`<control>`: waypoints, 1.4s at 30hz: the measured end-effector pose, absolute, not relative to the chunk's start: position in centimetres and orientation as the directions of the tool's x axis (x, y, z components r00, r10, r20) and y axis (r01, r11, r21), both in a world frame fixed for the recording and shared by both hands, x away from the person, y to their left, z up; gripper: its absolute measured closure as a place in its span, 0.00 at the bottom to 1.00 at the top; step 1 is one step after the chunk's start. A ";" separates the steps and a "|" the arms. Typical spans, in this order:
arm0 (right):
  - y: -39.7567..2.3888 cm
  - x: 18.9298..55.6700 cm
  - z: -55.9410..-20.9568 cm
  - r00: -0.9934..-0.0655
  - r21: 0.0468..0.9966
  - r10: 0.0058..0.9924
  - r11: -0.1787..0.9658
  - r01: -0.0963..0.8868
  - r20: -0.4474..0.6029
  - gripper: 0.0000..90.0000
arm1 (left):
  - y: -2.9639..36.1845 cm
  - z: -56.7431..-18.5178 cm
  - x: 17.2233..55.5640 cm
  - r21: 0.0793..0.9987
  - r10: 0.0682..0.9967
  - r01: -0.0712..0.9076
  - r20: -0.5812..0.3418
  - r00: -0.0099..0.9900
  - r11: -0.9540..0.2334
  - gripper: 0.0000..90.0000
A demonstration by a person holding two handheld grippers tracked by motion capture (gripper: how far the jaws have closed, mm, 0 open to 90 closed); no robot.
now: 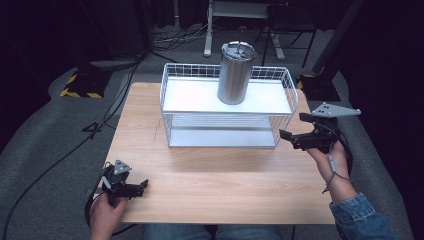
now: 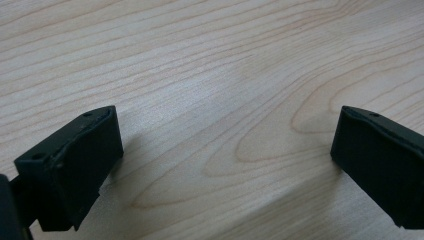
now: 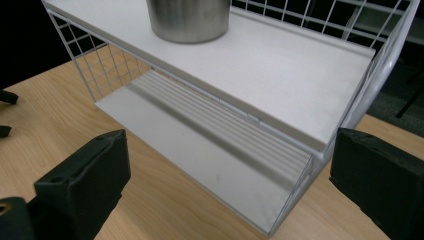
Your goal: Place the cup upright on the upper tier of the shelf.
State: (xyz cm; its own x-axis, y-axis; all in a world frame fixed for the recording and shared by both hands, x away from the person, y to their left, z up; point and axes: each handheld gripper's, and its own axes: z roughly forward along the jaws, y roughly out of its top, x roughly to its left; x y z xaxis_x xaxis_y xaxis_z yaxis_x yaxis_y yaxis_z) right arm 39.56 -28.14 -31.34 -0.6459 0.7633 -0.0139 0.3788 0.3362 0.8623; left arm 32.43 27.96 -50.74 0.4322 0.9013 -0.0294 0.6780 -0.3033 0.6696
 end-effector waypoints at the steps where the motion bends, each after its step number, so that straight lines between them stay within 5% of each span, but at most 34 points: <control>1: -28.1 39.6 -31.3 -0.646 0.862 0.763 0.336 0.379 -0.014 0.03 | 28.0 -50.7 32.4 0.670 0.901 0.678 -0.029 0.432 -0.303 0.01; 27: -28.9 38.9 -43.1 -0.626 0.738 0.777 0.386 0.554 0.064 0.04 | 28.0 -50.7 32.4 0.669 0.901 0.678 -0.029 0.432 -0.303 0.01; 42: -28.5 38.3 -47.2 -0.614 0.702 0.789 0.422 0.574 0.028 0.06 | 28.0 -50.7 32.4 0.670 0.901 0.678 -0.029 0.432 -0.303 0.01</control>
